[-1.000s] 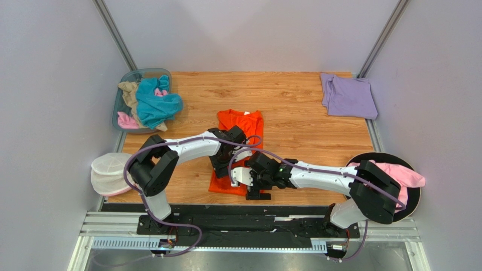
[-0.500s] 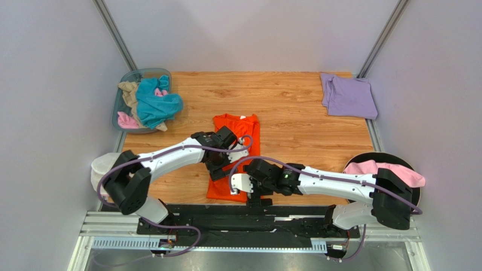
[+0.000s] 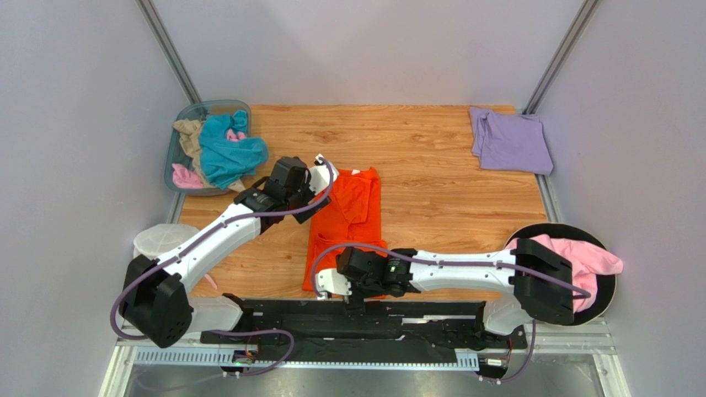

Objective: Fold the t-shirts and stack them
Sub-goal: Fold the tshirt

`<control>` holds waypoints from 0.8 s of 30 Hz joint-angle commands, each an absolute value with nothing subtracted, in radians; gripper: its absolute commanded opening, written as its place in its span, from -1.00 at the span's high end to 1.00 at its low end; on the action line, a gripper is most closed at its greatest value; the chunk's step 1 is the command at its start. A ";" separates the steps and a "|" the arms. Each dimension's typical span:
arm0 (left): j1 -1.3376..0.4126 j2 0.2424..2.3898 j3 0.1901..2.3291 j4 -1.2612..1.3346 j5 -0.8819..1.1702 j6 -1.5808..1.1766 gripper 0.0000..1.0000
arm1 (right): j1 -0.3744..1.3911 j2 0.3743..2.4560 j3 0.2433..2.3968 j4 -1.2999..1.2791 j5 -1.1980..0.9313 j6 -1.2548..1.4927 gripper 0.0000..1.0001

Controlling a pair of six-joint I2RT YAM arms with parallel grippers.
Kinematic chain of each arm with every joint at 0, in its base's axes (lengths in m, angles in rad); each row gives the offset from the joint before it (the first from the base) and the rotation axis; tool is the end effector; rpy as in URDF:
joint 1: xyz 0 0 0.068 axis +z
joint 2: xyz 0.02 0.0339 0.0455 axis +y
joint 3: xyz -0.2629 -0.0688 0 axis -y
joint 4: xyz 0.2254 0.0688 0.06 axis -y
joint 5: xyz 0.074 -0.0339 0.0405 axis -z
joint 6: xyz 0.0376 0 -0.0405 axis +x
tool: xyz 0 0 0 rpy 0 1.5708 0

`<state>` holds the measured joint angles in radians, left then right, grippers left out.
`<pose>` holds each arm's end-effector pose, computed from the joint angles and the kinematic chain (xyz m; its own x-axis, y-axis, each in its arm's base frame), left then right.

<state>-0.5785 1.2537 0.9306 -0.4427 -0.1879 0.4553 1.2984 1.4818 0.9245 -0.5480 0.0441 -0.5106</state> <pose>0.2138 -0.1312 0.2717 -0.3346 0.7344 -0.5905 0.6364 0.6382 0.4333 0.0742 0.2593 0.2074 0.2579 -0.8915 -0.3724 -0.9523 -0.1695 -0.2537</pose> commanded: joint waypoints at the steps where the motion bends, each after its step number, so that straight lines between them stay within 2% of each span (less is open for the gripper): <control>1: -0.552 1.304 1.015 -0.344 -0.158 0.476 -0.99 | 1.335 1.538 0.994 -0.512 0.038 -0.477 -1.00; 14: -0.552 1.381 1.017 -0.321 -0.129 0.471 -0.99 | 1.351 1.577 0.977 -0.486 0.046 -0.538 -0.96; 24: -0.552 1.416 0.999 -0.295 -0.129 0.482 -0.99 | 1.301 1.606 0.974 -0.462 0.020 -0.583 -0.86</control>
